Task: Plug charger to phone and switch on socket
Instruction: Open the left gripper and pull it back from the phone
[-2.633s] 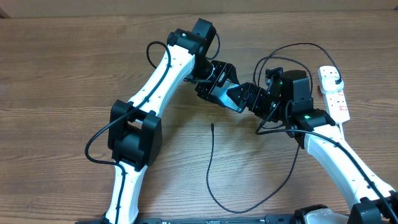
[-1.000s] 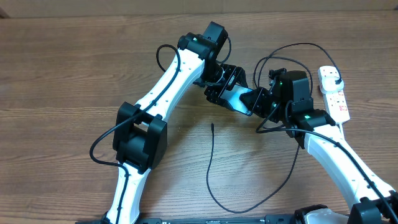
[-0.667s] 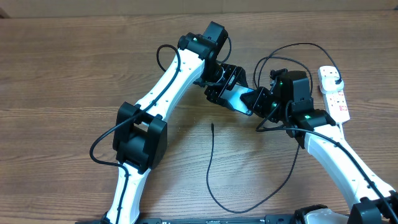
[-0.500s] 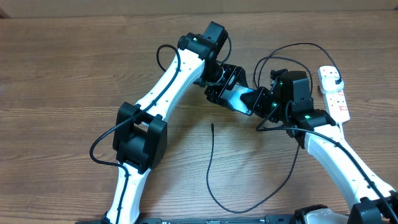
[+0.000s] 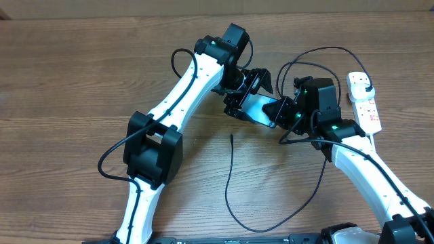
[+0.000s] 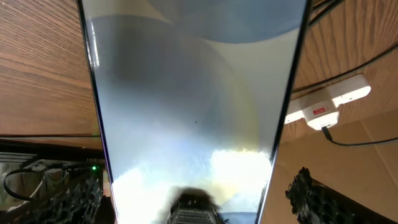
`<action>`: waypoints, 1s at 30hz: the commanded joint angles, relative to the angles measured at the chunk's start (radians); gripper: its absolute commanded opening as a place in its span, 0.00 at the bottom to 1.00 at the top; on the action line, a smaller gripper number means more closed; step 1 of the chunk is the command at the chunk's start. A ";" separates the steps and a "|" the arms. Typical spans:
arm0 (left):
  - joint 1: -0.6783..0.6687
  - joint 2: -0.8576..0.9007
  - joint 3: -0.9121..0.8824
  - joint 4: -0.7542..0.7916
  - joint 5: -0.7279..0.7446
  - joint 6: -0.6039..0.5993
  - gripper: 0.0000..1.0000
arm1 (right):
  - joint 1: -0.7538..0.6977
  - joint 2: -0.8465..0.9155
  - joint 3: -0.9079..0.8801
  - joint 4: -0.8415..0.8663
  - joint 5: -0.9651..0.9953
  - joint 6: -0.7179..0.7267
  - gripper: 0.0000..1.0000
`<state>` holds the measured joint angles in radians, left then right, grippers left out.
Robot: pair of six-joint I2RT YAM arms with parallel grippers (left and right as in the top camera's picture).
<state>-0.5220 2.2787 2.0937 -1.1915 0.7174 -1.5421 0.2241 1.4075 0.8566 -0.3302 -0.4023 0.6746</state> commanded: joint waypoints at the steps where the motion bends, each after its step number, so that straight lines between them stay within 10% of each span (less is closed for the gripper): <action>1: 0.000 0.003 0.025 -0.005 0.005 0.019 1.00 | 0.005 -0.002 0.026 0.013 0.007 -0.016 0.04; 17: 0.143 0.003 0.025 -0.005 0.083 0.397 1.00 | -0.079 -0.002 0.026 -0.061 0.051 0.016 0.04; 30: 0.314 0.003 0.025 -0.004 0.204 0.631 1.00 | -0.149 -0.003 0.026 -0.095 0.016 0.509 0.04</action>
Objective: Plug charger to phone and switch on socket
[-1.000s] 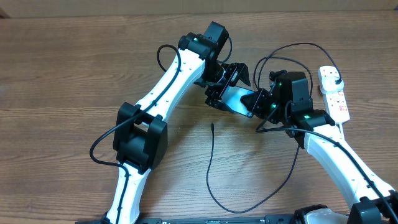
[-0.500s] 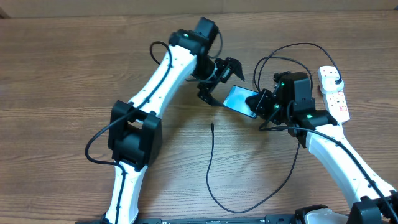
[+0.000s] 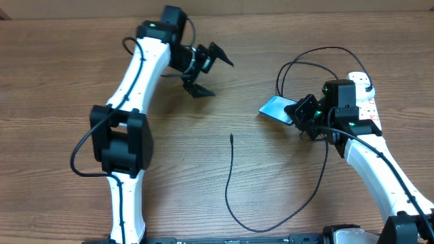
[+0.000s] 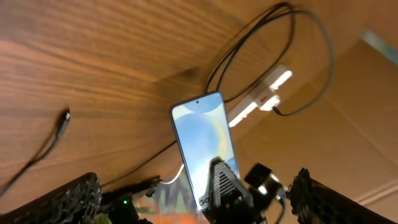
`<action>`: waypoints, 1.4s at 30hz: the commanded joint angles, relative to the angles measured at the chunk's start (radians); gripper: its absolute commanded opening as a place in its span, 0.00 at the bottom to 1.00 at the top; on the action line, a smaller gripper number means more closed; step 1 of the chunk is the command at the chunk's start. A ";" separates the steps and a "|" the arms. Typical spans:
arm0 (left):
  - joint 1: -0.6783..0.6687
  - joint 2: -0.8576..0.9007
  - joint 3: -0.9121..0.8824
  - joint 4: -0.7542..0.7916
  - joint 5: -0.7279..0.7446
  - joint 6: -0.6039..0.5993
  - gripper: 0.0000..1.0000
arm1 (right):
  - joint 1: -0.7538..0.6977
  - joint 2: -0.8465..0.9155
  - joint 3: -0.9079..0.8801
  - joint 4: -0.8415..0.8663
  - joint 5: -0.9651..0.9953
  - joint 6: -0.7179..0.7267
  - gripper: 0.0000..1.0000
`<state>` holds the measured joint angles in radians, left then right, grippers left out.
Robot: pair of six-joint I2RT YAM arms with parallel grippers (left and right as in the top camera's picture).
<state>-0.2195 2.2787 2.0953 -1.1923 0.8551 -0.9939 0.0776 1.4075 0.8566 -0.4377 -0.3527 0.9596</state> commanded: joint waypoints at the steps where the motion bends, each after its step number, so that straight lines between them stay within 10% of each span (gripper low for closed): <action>1: 0.014 0.003 0.024 -0.002 0.072 0.082 1.00 | -0.002 -0.003 0.026 0.013 -0.045 0.275 0.04; 21: -0.057 0.003 0.024 0.101 0.015 -0.118 1.00 | 0.019 -0.003 0.026 0.192 -0.208 0.871 0.04; 42: -0.212 0.003 0.024 0.187 -0.176 -0.376 1.00 | 0.033 -0.003 0.026 0.284 -0.225 0.953 0.04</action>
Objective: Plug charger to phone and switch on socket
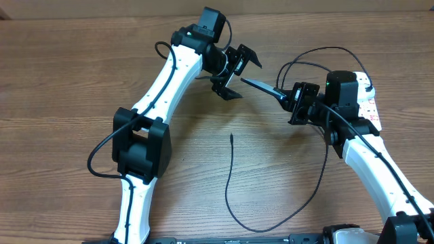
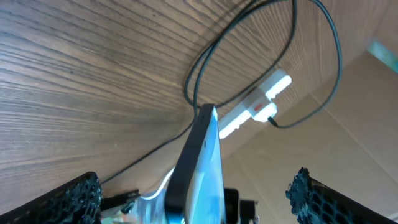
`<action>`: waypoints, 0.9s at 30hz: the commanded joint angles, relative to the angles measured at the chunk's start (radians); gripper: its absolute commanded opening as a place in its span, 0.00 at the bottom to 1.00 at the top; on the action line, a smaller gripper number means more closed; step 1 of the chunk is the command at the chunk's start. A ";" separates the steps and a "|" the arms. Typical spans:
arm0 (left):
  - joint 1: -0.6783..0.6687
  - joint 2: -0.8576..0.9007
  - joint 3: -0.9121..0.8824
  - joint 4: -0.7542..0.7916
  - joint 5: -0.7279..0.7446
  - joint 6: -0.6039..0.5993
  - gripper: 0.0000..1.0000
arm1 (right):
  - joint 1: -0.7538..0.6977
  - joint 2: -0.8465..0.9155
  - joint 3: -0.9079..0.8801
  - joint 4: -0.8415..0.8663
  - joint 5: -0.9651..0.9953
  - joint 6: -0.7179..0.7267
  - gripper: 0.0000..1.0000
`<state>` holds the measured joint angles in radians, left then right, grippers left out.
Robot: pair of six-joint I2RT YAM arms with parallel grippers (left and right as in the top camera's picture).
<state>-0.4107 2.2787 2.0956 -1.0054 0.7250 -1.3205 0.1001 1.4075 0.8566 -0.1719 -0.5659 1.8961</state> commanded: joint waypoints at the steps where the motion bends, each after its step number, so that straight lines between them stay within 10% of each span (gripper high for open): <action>1: -0.028 0.003 0.023 0.001 -0.045 -0.059 1.00 | 0.010 -0.003 0.026 0.018 -0.011 0.016 0.04; 27: -0.096 0.003 0.023 0.068 -0.082 -0.125 0.83 | 0.011 -0.003 0.026 0.029 -0.013 0.023 0.04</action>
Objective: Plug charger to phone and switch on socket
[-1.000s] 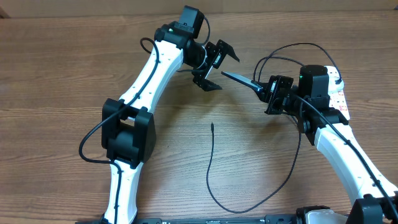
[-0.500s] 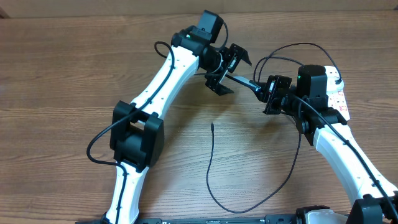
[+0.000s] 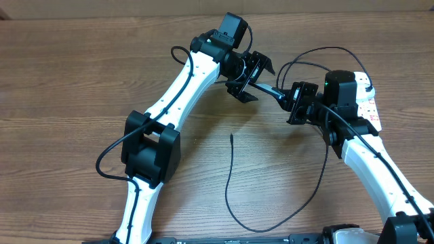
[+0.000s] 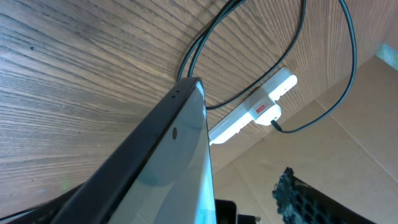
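Note:
The phone (image 3: 266,89) hangs above the table, turned on edge, with my right gripper (image 3: 290,102) shut on its right end. My left gripper (image 3: 253,79) is open, its two fingers on either side of the phone's left end. In the left wrist view the phone (image 4: 168,155) fills the lower left, edge-on and very close. Only one finger (image 4: 305,199) shows there, at the lower right. The charger cable's free plug (image 3: 231,136) lies on the table below the phone. The white power strip (image 3: 364,102) lies at the far right, with a plug in it.
The black cable (image 3: 271,224) loops from the free plug down to the near edge and back up under my right arm. More cable (image 3: 319,53) arcs behind the phone to the strip. The strip (image 4: 261,109) and cable also show beyond the phone.
My left gripper has moved to the right, from just short of the phone's end to straddling it. The phone is still on edge in my right gripper.
At first the phone lay flat between both grippers, filling the left wrist view. Then my left gripper was open far off to the upper left, and the right alone held the phone. Later the phone stood on edge with the left gripper near it, and now around it.

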`<action>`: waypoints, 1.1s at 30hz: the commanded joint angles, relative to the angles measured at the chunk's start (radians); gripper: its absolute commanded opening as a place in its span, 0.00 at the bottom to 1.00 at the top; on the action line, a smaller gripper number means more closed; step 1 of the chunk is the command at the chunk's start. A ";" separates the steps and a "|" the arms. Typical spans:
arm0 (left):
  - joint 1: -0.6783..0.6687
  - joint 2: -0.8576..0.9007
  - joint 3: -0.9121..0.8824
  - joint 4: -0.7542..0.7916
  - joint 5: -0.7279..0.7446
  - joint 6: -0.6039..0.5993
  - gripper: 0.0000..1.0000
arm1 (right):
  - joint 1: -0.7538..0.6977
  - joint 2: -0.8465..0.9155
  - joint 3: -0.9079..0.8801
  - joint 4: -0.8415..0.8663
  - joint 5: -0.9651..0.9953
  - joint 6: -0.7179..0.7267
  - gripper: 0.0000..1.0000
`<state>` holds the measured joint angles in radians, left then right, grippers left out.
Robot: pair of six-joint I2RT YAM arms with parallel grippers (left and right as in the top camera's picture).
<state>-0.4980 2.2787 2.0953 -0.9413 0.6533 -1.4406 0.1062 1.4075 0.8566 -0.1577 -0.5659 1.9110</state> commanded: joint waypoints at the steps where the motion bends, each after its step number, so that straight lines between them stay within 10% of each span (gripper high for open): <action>1: -0.008 0.003 0.024 0.004 -0.010 -0.004 0.80 | 0.005 -0.003 0.026 0.015 -0.013 0.008 0.04; 33: -0.034 0.003 0.023 0.003 -0.110 0.015 0.73 | 0.005 -0.003 0.026 0.045 -0.042 0.012 0.04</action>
<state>-0.5213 2.2787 2.0956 -0.9413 0.5877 -1.4406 0.1062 1.4075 0.8566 -0.1303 -0.5804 1.9152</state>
